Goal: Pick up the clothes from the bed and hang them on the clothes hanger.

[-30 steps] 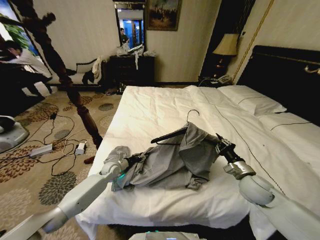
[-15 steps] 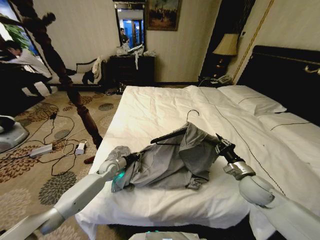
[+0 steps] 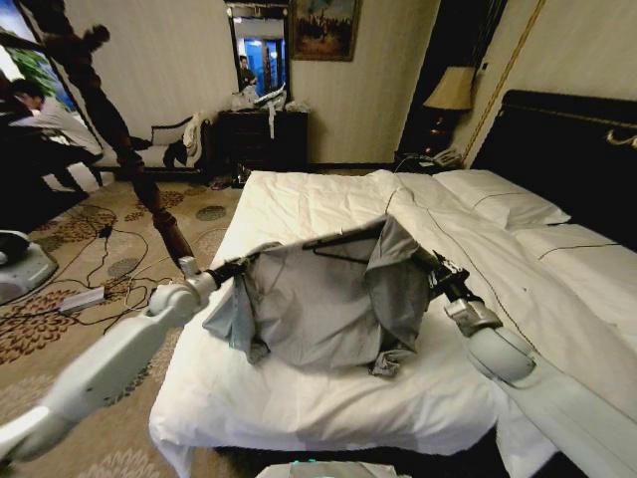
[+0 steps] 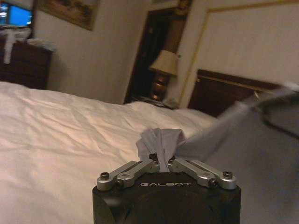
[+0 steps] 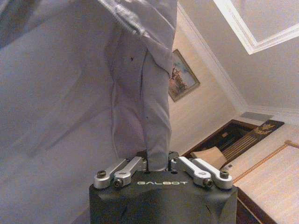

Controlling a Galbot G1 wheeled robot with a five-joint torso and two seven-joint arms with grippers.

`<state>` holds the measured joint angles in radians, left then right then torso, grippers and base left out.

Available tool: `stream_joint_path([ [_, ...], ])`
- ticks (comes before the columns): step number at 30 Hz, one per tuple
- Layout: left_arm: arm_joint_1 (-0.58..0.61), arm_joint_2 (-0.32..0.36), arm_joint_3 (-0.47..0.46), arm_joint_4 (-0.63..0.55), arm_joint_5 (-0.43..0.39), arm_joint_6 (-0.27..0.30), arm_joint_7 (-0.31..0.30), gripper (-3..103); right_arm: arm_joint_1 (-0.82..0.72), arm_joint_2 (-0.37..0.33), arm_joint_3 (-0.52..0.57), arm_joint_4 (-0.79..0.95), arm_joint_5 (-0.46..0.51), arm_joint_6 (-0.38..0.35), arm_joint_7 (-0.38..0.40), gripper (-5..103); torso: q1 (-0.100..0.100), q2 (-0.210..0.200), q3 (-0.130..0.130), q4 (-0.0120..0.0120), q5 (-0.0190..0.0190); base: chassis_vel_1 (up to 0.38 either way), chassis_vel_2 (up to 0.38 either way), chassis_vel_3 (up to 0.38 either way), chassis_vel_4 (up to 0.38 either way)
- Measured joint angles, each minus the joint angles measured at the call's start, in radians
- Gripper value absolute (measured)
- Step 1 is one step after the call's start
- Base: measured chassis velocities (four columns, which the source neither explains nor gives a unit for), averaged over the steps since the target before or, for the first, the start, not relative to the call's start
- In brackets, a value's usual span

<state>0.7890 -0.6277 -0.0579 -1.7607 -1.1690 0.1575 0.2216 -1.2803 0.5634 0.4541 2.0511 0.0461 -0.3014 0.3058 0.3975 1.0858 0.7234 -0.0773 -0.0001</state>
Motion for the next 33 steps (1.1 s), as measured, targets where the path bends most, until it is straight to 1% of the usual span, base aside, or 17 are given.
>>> stream_joint_path([
  [1, 0.037, 0.003, -0.011, -0.024, 0.020, -0.003, -0.002, 0, -0.008, 0.001, 0.000, 0.004, 0.001, 0.000, 0.000, 15, 0.000, 0.000, 0.000, 0.0000, 0.0000, 0.000, 0.000, 0.000, 0.000],
  [2, 0.130, 0.004, -0.029, -0.073, 0.076, -0.010, -0.010, 0, -0.038, 0.003, 0.003, 0.014, 0.001, 0.004, 0.001, 15, 0.000, 0.000, 0.000, -0.0004, 0.0000, 0.000, 0.000, 0.000, 0.000],
  [5, 0.307, -0.021, -0.044, -0.128, 0.226, -0.038, -0.026, 0, -0.102, 0.008, 0.018, 0.037, -0.006, 0.013, 0.001, 15, 0.000, 0.000, 0.000, -0.0009, -0.0002, 0.000, 0.000, 0.000, 0.000],
  [6, 0.307, -0.021, -0.044, -0.128, 0.226, -0.038, -0.026, 0, -0.102, 0.008, 0.018, 0.037, -0.006, 0.013, 0.001, 15, 0.000, 0.000, 0.000, -0.0009, -0.0002, 0.000, 0.000, 0.000, 0.000],
  [8, 0.404, -0.051, -0.034, -0.138, 0.307, -0.055, -0.030, 0, -0.133, 0.015, 0.020, 0.040, -0.028, 0.024, 0.000, 15, 0.000, 0.000, 0.000, -0.0003, -0.0002, 0.000, 0.000, 0.000, 0.000],
  [11, 0.443, -0.073, -0.015, -0.138, 0.345, -0.058, -0.035, 0, -0.151, 0.017, 0.020, 0.036, -0.048, 0.037, -0.005, 15, 0.000, 0.000, 0.000, -0.0005, 0.0000, 0.000, 0.000, 0.000, 0.000],
  [12, 0.450, -0.081, -0.005, -0.135, 0.357, -0.058, -0.039, -3, -0.157, 0.017, 0.020, 0.033, -0.057, 0.042, -0.007, 15, 0.000, 0.000, 0.000, -0.0007, 0.0000, 0.000, 0.000, 0.000, 0.000],
  [13, 0.452, -0.085, 0.005, -0.131, 0.364, -0.057, -0.041, 1, -0.162, 0.018, 0.020, 0.032, -0.065, 0.047, -0.008, 15, 0.000, 0.000, 0.000, -0.0009, 0.0001, 0.000, 0.000, 0.000, 0.000],
  [15, 0.455, -0.085, 0.010, -0.128, 0.367, -0.056, -0.042, 1, -0.166, 0.018, 0.021, 0.030, -0.073, 0.052, -0.009, 15, 0.000, 0.000, 0.000, -0.0008, 0.0001, 0.000, 0.000, 0.000, 0.000],
  [19, 0.470, -0.075, 0.027, -0.131, 0.362, -0.046, -0.048, 23, -0.182, 0.020, 0.026, 0.026, -0.092, 0.067, -0.014, 15, 0.000, 0.000, 0.000, -0.0006, 0.0001, 0.000, 0.000, 0.000, 0.000],
  [21, 0.474, -0.073, 0.030, -0.136, 0.358, -0.044, -0.049, 23, -0.183, 0.020, 0.026, 0.026, -0.094, 0.069, -0.014, 15, 0.000, 0.000, 0.000, -0.0006, 0.0002, 0.000, 0.000, 0.000, 0.000],
  [25, 0.493, -0.051, 0.024, -0.173, 0.323, -0.033, -0.053, 44, -0.182, 0.021, 0.025, 0.019, -0.101, 0.073, -0.016, 15, 0.000, 0.000, 0.000, -0.0006, 0.0001, 0.000, 0.000, 0.000, 0.000],
  [27, 0.498, -0.044, 0.016, -0.181, 0.313, -0.031, -0.053, 44, -0.182, 0.021, 0.025, 0.017, -0.102, 0.074, -0.017, 15, 0.000, 0.000, 0.000, -0.0006, 0.0001, 0.000, 0.000, 0.000, 0.000],
  [29, 0.521, -0.023, -0.012, -0.208, 0.279, -0.029, -0.053, 55, -0.181, 0.021, 0.025, 0.012, -0.102, 0.078, -0.017, 15, 0.000, 0.000, 0.000, -0.0006, 0.0001, 0.000, 0.000, 0.000, 0.000],
  [30, 0.521, -0.023, -0.012, -0.208, 0.279, -0.029, -0.053, 55, -0.181, 0.021, 0.025, 0.012, -0.102, 0.078, -0.017, 15, 0.000, 0.000, 0.000, -0.0006, 0.0001, 0.000, 0.000, 0.000, 0.000],
  [32, 0.542, -0.012, -0.029, -0.233, 0.245, -0.029, -0.058, 66, -0.181, 0.021, 0.026, 0.009, -0.103, 0.081, -0.017, 15, 0.000, 0.000, 0.000, -0.0005, 0.0001, 0.000, 0.000, 0.000, 0.000],
  [33, 0.549, -0.008, -0.033, -0.242, 0.234, -0.029, -0.060, 66, -0.181, 0.022, 0.027, 0.009, -0.104, 0.081, -0.017, 15, 0.000, 0.000, 0.000, -0.0003, 0.0001, 0.000, 0.000, 0.000, 0.000],
])
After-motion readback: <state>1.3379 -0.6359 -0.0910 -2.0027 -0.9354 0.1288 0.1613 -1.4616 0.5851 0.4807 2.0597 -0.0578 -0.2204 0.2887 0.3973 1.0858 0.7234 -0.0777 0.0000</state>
